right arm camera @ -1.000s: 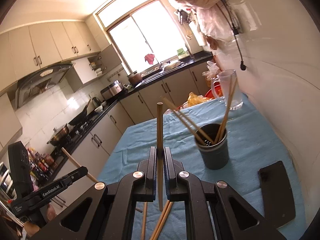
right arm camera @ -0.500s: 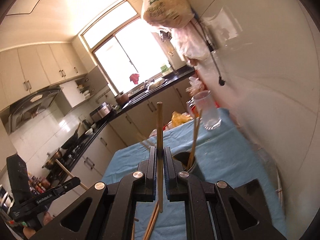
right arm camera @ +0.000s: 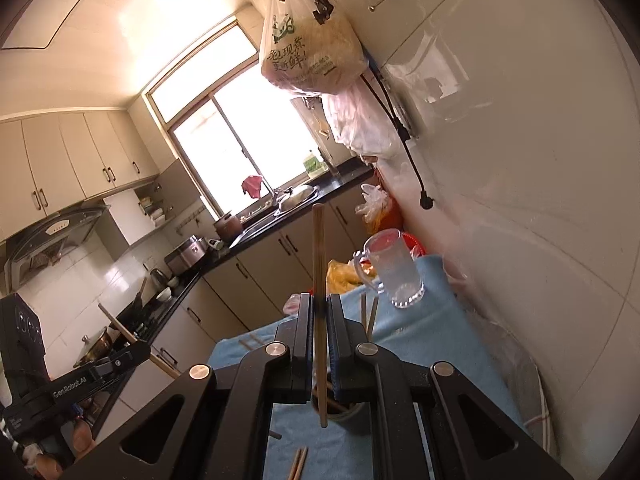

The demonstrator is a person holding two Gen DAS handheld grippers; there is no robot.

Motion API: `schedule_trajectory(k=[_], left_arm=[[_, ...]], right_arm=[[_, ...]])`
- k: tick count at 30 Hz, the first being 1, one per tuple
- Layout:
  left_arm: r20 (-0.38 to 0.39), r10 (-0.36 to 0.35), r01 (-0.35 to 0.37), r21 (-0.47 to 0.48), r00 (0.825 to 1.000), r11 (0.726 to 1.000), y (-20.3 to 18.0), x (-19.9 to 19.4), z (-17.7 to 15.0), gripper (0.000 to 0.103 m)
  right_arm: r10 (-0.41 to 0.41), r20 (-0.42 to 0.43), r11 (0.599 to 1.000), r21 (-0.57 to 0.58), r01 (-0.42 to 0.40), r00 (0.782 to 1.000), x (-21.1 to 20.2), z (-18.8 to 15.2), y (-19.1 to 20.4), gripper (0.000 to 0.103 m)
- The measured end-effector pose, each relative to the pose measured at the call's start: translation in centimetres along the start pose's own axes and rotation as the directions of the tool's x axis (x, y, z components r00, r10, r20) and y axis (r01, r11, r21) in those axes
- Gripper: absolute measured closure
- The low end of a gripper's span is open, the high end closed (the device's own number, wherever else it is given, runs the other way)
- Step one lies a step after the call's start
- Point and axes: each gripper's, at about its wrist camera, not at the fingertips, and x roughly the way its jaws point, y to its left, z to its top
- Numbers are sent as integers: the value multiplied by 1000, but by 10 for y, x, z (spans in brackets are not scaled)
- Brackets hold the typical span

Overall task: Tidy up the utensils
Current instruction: 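Lower the left gripper's chopstick into the black cup while the right gripper lowers its own, then open the left gripper over the cup while the right gripper opens too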

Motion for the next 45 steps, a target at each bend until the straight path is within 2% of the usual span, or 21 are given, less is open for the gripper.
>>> schedule_trajectory(k=[4,8,21,29,30,31,33,36,38,40,42,43,45], left_arm=[[10,-14,15,-12,1000,1000,-4,18,11,97],[-16,-17,17,-23,1000,1000,-3,43,12,97],[-138,13,-18,-35,990,999,16,103,-20,97],[-164,6,-13,-43,986,999,21,112,-26,95],[-163,2,-9,-43,987,999,21,111,-26,89],[-156,0,-7,-43,988,999,21,109,-25,77],[-128,9,-15,-42,992,999,21,102,-24,64],[-100,13,-16,-35,995,999,19,90,-22,62],[-87,6,-10,-45,996,999,20,81,-21,60],[-68,13,-16,-49,998,999,22,73,-21,52],[-50,20,-23,-50,999,999,24,63,-22,46],[-42,23,-25,-53,999,998,26,57,-23,46],[-39,29,-31,-55,999,998,30,49,-26,46]], right_arm=[[-14,-3,1000,5,14,1000,16,7,-3,96],[-30,-25,999,10,31,999,34,9,-12,96],[-90,-151,996,-5,90,984,90,-15,-30,96],[-84,-213,996,11,88,973,111,-27,-38,95],[-80,-213,996,18,85,974,111,-27,-39,89],[-79,-214,996,19,85,974,111,-27,-39,74],[-76,-193,996,27,83,978,105,-26,-39,59],[-91,-141,995,19,95,986,92,-21,-37,57],[-99,-120,994,28,103,988,84,-19,-37,49],[-106,-94,993,45,111,990,75,-18,-39,33],[-143,-55,988,55,146,988,64,-19,-40,20],[-158,-38,986,57,160,987,58,-20,-39,17],[-173,-11,984,51,173,985,49,-23,-36,16]])
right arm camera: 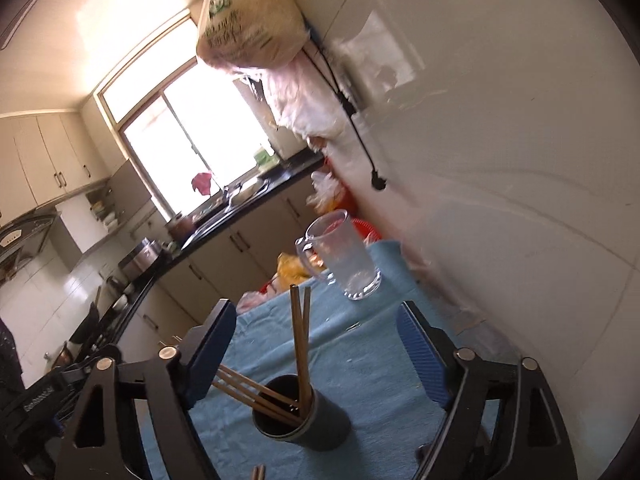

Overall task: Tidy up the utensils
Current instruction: 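Open the left gripper over the cup while the right gripper opens too, then move both open grippers back down to the remaining chopsticks on the towel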

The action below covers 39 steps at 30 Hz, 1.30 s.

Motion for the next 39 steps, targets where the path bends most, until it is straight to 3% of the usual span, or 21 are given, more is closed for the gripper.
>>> schedule_trajectory(k=[5,9,15,23,26,30,33,35,39], left_arm=[[-11,18,-18,-24,1000,1000,19,-17,-12,43],[-31,53,-54,-44,998,998,41,-25,-29,42],[-139,105,-121,-114,985,986,94,-22,-70,42],[-361,147,-227,-188,921,956,153,20,-131,42],[-409,150,-238,-175,900,955,156,37,-143,51],[-454,172,-258,-134,874,957,150,61,-153,64],[-483,202,-280,-96,852,955,145,76,-160,82],[-456,258,-310,-42,852,950,139,76,-161,86],[-458,279,-324,-20,844,946,142,74,-164,95]], right_arm=[[-15,-4,1000,1,15,1000,-11,-11,4,12],[-15,-60,1000,-14,14,998,-13,-35,9,11],[-8,-163,998,-58,-2,987,-6,-72,19,11],[6,-271,996,-88,-31,963,3,-114,28,11],[15,-309,996,-79,-41,951,6,-125,29,11],[21,-363,995,-84,-55,931,11,-137,31,23],[21,-416,994,-90,-64,909,19,-143,36,37],[24,-449,993,-95,-74,893,24,-149,39,42],[23,-534,991,-99,-90,845,41,-163,48,61]])
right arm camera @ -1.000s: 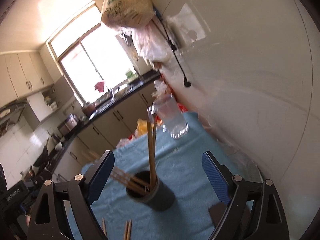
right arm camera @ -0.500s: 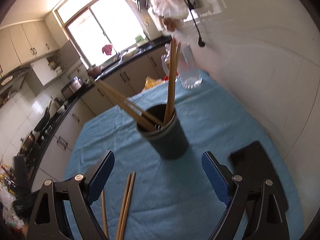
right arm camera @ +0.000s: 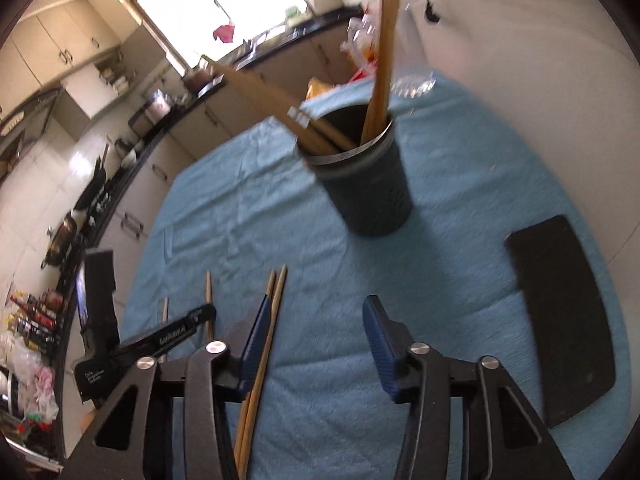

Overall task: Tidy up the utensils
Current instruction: 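Move both open grippers back down to the remaining chopsticks on the towel, then close the left gripper on a chopstick while the right gripper grasps another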

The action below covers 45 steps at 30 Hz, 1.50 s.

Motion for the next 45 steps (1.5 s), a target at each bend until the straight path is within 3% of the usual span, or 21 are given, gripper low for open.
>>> schedule_trajectory(k=[2,10,24,30,33,38,45], left_arm=[[-7,-8,8,-8,1000,1000,6,-3,-1,95],[-12,-46,46,-25,999,999,20,-8,-8,96],[1,-67,67,-11,998,998,21,-7,-9,95],[11,-42,42,0,999,999,16,-6,-8,96],[22,-36,36,7,999,999,12,-5,-6,96],[83,-104,103,19,991,995,14,-25,-9,97],[245,-149,148,24,958,989,16,-94,-14,97]], right_arm=[[4,-52,1000,-3,-4,999,14,-1,5,68],[-30,-211,999,-41,22,977,74,-2,29,81],[-145,-266,985,-129,114,953,119,3,62,87],[-249,-237,956,-214,200,939,124,3,78,90],[-260,-219,949,-237,207,941,128,6,77,95],[-147,-194,981,-151,119,970,107,9,60,96],[-14,21,989,-144,17,1000,28,8,59,96]])
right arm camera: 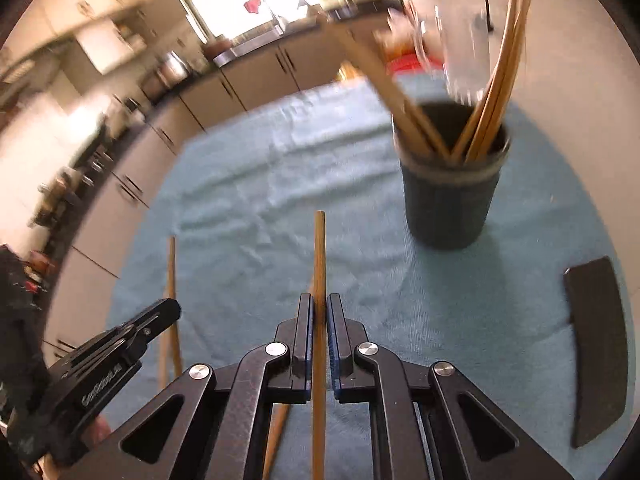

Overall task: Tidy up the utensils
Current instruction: 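Close the left gripper on a chopstick while the right gripper grasps another, then lift the left gripper's chopstick upright toward the black cup while the right gripper carries its own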

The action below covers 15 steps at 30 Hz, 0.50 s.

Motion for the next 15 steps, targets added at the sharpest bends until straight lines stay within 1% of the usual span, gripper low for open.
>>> schedule_trajectory(k=[3,5,8,11,15], left_arm=[[62,1,-2,13,998,1000,-4,-28,2,97],[91,-5,3,15,996,1000,-6,-42,3,97],[123,-8,6,23,992,1000,-11,-59,4,97],[148,-8,3,33,989,999,-16,-71,3,97],[162,-7,1,36,987,999,-19,-79,1,97]], right_arm=[[36,106,999,-35,-32,994,-35,-6,5,96],[64,154,997,-54,-56,986,-52,-11,8,96],[87,228,995,-77,-71,970,-75,-19,10,96],[95,268,993,-89,-73,959,-90,-24,13,96],[94,301,994,-83,-72,949,-101,-19,11,96]])
